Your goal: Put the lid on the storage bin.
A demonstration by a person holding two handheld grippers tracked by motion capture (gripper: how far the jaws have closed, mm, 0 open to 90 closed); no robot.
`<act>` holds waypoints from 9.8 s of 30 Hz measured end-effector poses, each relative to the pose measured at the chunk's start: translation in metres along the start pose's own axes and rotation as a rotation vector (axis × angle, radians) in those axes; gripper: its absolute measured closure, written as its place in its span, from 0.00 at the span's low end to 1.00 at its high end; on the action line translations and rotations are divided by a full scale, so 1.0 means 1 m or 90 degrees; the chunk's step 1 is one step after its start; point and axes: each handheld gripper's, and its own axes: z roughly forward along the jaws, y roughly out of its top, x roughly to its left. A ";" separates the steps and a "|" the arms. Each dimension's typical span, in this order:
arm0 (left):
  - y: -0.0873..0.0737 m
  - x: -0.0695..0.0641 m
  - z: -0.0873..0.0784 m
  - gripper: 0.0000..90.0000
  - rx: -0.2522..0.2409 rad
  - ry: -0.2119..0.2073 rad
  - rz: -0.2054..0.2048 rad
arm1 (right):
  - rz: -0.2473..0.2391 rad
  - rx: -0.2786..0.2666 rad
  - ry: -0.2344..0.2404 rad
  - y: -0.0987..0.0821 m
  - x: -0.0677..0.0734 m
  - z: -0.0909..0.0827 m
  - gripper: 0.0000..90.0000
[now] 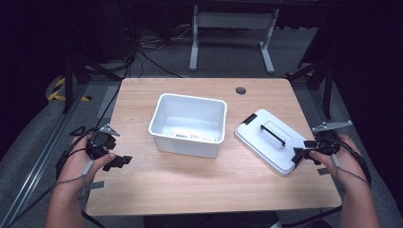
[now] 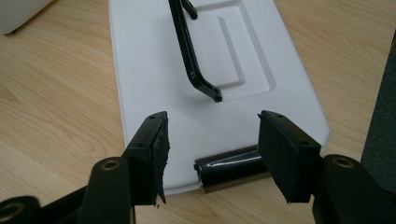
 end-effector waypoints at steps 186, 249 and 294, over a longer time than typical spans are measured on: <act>0.010 0.003 0.010 0.19 0.012 -0.032 0.059 | -0.486 0.008 0.122 0.269 0.225 0.040 0.94; 0.007 0.004 0.011 0.19 0.015 -0.035 0.053 | -0.606 0.000 0.143 0.268 0.254 0.070 0.94; 0.007 0.004 0.012 0.19 0.020 -0.037 0.055 | -0.597 0.021 0.136 0.265 0.242 0.080 0.94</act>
